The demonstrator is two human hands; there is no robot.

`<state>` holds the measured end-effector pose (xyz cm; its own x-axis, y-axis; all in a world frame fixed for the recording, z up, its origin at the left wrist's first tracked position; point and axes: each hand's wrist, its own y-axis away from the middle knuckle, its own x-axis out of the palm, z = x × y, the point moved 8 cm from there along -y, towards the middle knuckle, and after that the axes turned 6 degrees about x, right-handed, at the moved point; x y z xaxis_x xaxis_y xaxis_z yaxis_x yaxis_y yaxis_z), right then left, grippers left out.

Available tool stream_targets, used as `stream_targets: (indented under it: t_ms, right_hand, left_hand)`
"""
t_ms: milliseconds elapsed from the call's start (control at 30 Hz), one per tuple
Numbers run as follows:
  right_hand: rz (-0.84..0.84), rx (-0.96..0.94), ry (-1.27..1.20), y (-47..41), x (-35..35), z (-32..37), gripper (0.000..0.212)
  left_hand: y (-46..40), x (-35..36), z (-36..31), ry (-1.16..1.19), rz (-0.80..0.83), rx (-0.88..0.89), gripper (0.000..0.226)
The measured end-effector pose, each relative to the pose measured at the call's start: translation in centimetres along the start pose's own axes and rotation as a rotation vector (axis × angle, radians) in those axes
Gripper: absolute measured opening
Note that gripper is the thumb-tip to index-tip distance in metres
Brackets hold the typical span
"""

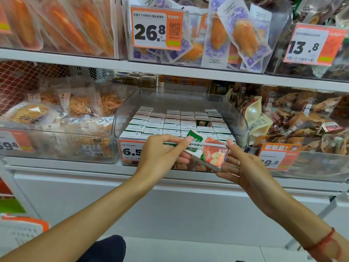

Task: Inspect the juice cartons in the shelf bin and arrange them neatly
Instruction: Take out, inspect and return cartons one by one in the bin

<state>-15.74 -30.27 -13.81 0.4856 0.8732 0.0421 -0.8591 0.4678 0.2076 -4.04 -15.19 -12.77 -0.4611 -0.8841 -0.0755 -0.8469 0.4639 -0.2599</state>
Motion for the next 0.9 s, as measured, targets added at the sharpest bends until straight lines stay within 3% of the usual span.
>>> stream_targets:
  t_ms: [200, 300, 367, 467, 567, 667, 733, 833, 900]
  right_hand:
    - [0.027, -0.257, 0.115, 0.5, 0.2, 1.6, 0.063]
    - [-0.103, -0.629, 0.383, 1.8, -0.1, 4.0, 0.051]
    - [-0.166, -0.898, 0.632, 3.1, 0.5, 5.0, 0.053]
    - [-0.148, -1.138, 0.858, 4.3, 2.1, 5.4, 0.051]
    - [-0.096, -1.101, 0.903, 3.8, 2.7, 5.2, 0.055]
    - [0.079, -0.708, 0.656, 1.8, 2.3, 3.6, 0.081]
    - [0.107, -0.473, 0.406, 0.7, 1.7, 2.4, 0.09]
    - [0.096, -0.454, 0.216, 0.5, 1.4, 2.7, 0.057]
    - [0.096, -0.472, 0.176, 0.6, 1.4, 2.9, 0.046]
  left_hand:
    - [0.3, 0.4, 0.0, 0.092, 0.056, -0.041, 0.031]
    - [0.8, 1.6, 0.1, 0.198, 0.139, -0.117, 0.039]
    - [1.2, 2.6, 0.1, 0.239, 0.222, -0.163, 0.036]
    - [1.7, 3.3, 0.2, 0.401, 0.236, -0.248, 0.037]
    - [1.6, 3.2, 0.5, 0.509, 0.167, -0.287, 0.032]
    - [1.2, 3.0, 0.7, 0.563, 0.112, -0.274, 0.025]
    - [1.0, 2.9, 0.6, 0.59, 0.098, -0.264, 0.028]
    - [0.8, 3.1, 0.6, 0.577, 0.131, -0.225, 0.023]
    - [0.7, 3.0, 0.3, 0.523, 0.168, -0.172, 0.03]
